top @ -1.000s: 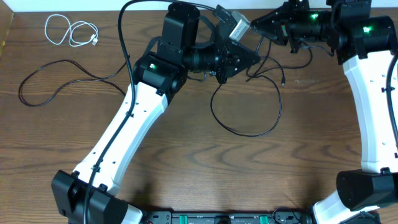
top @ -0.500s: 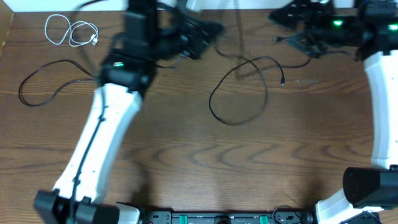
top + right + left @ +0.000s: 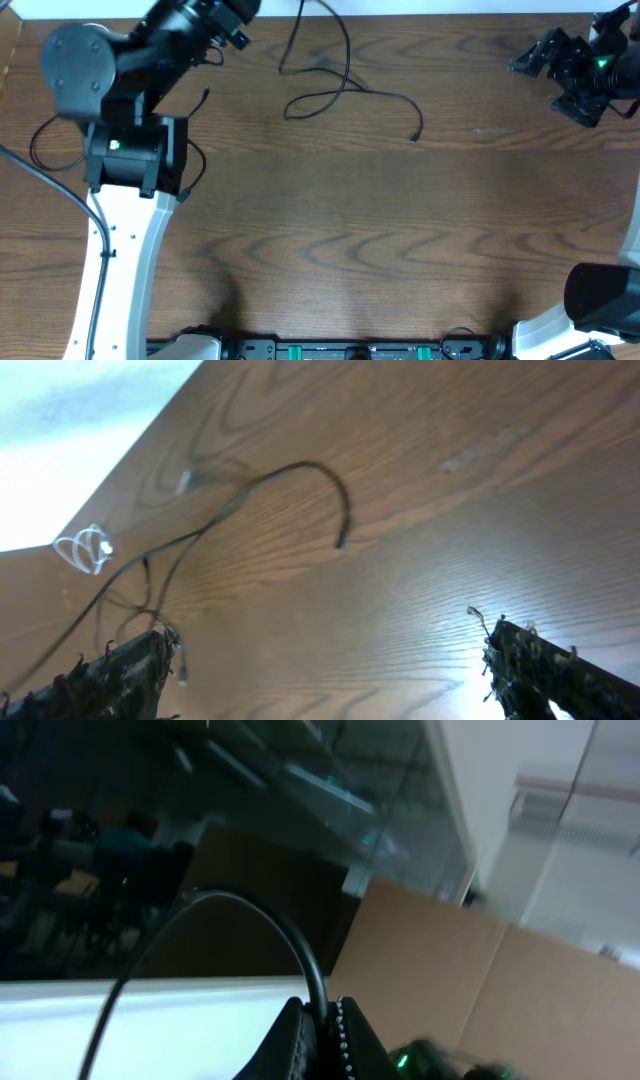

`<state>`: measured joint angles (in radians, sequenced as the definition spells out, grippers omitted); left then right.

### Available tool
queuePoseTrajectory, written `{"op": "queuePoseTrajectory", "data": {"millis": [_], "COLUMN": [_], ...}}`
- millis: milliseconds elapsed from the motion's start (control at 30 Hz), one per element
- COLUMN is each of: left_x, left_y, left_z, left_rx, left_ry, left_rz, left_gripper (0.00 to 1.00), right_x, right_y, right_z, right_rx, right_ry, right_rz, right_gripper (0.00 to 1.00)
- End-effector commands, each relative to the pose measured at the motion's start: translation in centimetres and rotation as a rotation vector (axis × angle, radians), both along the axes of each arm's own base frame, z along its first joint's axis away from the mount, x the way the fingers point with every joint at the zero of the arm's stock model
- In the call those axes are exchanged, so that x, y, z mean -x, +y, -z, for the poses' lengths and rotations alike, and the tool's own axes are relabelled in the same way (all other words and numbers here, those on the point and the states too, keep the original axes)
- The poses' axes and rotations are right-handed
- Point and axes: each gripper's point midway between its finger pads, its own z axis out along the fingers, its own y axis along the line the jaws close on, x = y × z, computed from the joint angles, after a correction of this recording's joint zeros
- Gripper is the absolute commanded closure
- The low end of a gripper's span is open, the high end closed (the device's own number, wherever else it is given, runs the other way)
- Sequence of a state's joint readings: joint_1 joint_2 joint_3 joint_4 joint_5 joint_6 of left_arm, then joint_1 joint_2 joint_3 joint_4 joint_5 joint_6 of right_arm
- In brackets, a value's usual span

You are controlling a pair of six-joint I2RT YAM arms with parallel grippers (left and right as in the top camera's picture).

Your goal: Untangle cables

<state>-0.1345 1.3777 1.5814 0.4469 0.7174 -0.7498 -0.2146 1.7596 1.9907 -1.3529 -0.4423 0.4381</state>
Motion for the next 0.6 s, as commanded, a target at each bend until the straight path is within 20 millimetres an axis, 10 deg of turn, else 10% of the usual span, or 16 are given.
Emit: {"op": "queuePoseTrajectory", "data": {"millis": [0, 300, 567], "left_x": [1.3, 1.1, -0.9], "left_y": [1.5, 2.3, 2.3], "left_z": [-3.8, -4.8, -1.7], "left_rx": [0.133, -0.021, -0.127], "left_ry": [0.006, 0.119, 0.332], "left_rz": [-0.017, -0.167, -0.206], "left_gripper": [0.93, 0.93, 0.93], "right_x": [0.2, 0.3, 0.3], "right_y": [-0.5, -0.1, 0.1], "right_z": [-0.5, -0.4, -0.5], "right_rx": [0.067, 0.066, 0.059], "right_ry": [-0.019, -0.013, -0.014], "right_rz": [-0.007, -0.019, -0.026], "right_gripper": [0.01, 0.01, 0.01]}}
